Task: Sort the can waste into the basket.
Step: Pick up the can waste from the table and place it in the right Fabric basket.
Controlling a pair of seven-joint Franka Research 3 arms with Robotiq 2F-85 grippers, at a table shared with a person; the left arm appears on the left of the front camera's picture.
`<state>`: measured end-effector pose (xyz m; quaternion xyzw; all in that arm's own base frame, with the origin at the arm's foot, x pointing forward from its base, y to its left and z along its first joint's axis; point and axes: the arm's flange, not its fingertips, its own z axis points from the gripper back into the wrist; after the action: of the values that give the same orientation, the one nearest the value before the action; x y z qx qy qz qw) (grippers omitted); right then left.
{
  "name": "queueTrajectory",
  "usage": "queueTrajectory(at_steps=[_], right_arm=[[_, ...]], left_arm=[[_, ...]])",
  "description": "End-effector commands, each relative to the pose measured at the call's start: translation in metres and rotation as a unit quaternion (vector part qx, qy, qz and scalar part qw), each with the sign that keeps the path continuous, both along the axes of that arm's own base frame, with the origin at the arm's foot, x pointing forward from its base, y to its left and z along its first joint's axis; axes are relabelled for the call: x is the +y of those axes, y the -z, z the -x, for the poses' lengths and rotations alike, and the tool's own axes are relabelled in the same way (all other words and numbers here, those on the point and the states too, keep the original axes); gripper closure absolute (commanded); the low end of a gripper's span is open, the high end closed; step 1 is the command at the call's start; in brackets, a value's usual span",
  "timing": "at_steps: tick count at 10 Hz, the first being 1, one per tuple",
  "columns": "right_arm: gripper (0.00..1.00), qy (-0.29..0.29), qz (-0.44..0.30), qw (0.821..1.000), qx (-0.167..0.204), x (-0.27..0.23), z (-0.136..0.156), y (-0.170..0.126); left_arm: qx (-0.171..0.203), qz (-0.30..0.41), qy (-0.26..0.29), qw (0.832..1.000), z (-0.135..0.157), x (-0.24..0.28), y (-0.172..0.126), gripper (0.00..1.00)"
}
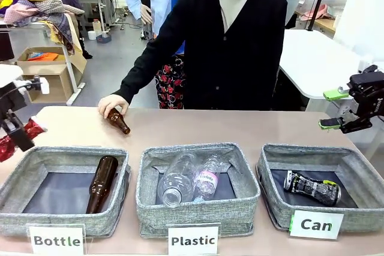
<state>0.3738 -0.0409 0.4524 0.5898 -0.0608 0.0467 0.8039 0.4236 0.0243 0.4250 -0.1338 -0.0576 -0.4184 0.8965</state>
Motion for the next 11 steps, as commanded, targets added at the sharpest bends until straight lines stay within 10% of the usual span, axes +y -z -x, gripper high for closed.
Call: queueTrajectory(at_steps=[1, 2, 6, 8, 11], right_arm=[[0.00, -0.007, 0.002, 1.000, -0.009, -0.002, 0.001, -0.001], [0.00, -0.007, 0.002, 1.000, -0.009, -0.002, 0.001, -0.001], [0.00, -0.007, 0.002, 1.000, -0.009, -0.002, 0.001, -0.001], [0.00, -0.007, 0.002, 1.000, -0.009, -0.002, 0.001, -0.001], [0.00, -0.007, 0.002, 1.000, -0.009, -0.002, 0.001, -0.001]], left_arm=[[-0.001, -0.004, 0.017, 1.000, 0.004, 0.001, 0.004, 1.00], [-0.047, -0.037, 0.134, 0.989, 0.034, -0.045, 0.002, 1.00], [-0.194, -0.077, 0.193, 0.959, 0.023, -0.089, -0.053, 1.00], [-0.176, -0.041, 0.138, 0.974, 0.021, 0.016, -0.070, 1.00], [-0.276, 0.040, 0.082, 0.957, 0.124, 0.166, -0.079, 1.00]])
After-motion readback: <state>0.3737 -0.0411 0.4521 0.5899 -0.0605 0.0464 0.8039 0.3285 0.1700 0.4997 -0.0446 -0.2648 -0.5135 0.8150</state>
